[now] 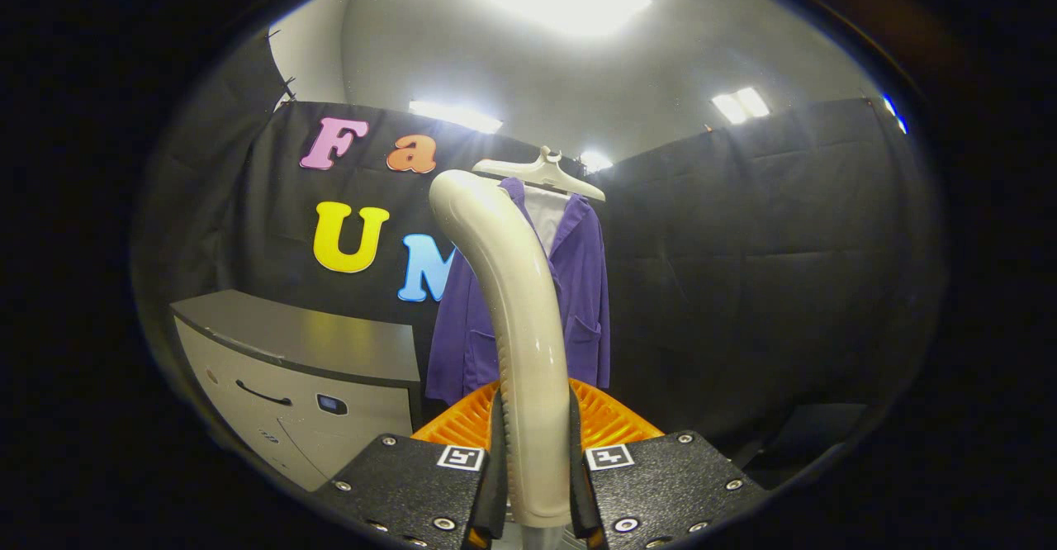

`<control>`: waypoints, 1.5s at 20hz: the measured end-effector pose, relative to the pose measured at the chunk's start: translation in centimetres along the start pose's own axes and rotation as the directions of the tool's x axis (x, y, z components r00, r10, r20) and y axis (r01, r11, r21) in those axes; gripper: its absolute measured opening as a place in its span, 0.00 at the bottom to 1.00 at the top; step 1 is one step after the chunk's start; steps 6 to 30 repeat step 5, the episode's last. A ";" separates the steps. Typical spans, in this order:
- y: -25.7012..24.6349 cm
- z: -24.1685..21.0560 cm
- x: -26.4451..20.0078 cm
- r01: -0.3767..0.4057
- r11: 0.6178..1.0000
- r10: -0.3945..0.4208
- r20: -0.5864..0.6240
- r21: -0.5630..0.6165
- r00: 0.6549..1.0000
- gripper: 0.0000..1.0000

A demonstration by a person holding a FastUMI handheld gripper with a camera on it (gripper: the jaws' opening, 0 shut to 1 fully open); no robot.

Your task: Iron the clothes twice with a garment steamer, once on the left side and once on the right side.

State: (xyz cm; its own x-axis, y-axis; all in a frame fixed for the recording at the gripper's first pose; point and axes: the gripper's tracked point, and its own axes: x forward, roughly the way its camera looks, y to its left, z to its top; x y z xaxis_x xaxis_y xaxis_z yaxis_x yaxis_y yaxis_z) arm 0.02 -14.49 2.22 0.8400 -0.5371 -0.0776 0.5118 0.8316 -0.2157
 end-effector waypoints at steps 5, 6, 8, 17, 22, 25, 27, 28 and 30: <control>0.1 -0.1 -0.2 -0.019 1.000 0.019 0.002 -0.002 1.000 0.30; 0.1 -0.1 -0.2 -0.019 1.000 0.019 0.002 -0.002 1.000 0.30; 0.1 -0.1 -0.2 -0.019 1.000 0.019 0.002 -0.002 1.000 0.30; 0.1 -0.1 -0.2 -0.019 1.000 0.019 0.002 -0.002 1.000 0.30; 0.1 -0.1 -0.2 -0.019 1.000 0.019 0.002 -0.002 1.000 0.30; 0.1 -0.1 -0.2 -0.019 1.000 0.019 0.002 -0.002 1.000 0.30; 0.1 -0.1 -0.2 -0.019 1.000 0.019 0.002 -0.002 1.000 0.30; 0.1 -0.1 -0.2 -0.019 1.000 0.019 0.002 -0.002 1.000 0.30; 0.1 -0.1 -0.2 -0.019 1.000 0.019 0.002 -0.002 1.000 0.30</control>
